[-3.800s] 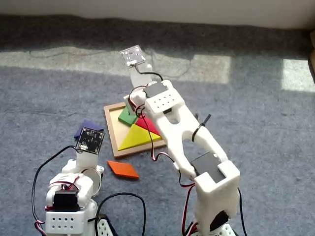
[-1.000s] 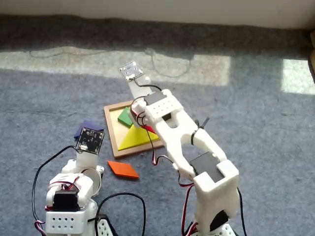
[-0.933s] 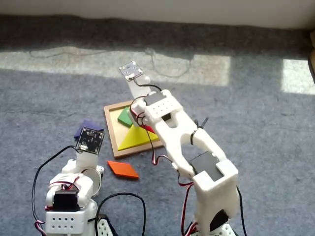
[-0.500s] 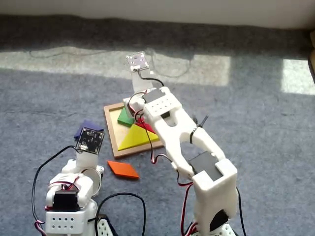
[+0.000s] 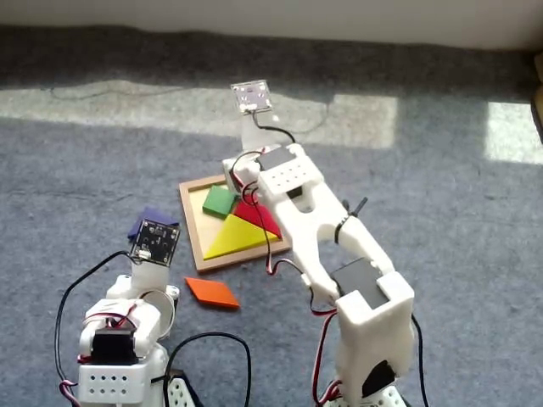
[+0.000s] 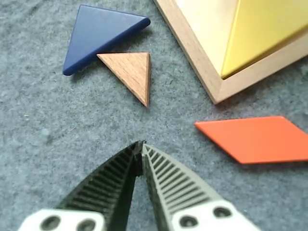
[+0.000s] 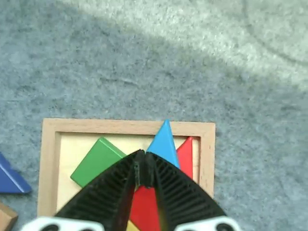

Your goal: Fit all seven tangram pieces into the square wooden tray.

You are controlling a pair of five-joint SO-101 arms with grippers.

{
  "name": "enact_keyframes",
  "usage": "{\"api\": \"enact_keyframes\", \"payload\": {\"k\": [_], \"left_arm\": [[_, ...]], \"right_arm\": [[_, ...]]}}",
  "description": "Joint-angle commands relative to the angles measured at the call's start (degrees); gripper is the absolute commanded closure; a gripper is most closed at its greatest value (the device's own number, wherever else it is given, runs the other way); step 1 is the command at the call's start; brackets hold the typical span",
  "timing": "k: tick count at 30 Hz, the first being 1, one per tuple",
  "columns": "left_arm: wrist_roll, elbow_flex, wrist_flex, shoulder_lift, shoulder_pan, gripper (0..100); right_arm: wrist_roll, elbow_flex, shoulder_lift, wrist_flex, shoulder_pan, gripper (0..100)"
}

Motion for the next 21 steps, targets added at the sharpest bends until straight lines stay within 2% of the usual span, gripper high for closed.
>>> {"api": "enact_keyframes", "payload": {"k": [1,10,15,21], "left_arm": [[-0.26,1.10,0.26,-0.57,-0.57,100],[-0.26,1.10,0.26,-0.57,-0.57,100],[-0.26,1.10,0.26,-0.57,-0.57,100],[-0.26,1.10,0.26,-0.57,-0.57,100]], "right_arm": [[-0.44,-3.21,-1.63,4.26,0.75,98.9],[-0.44,-3.03,-1.10,4.44,0.57,98.9],[-0.44,-3.03,2.59,-0.13,-0.57,98.9],[-0.44,-4.44,5.58,-0.48,-0.75,98.9]]}}
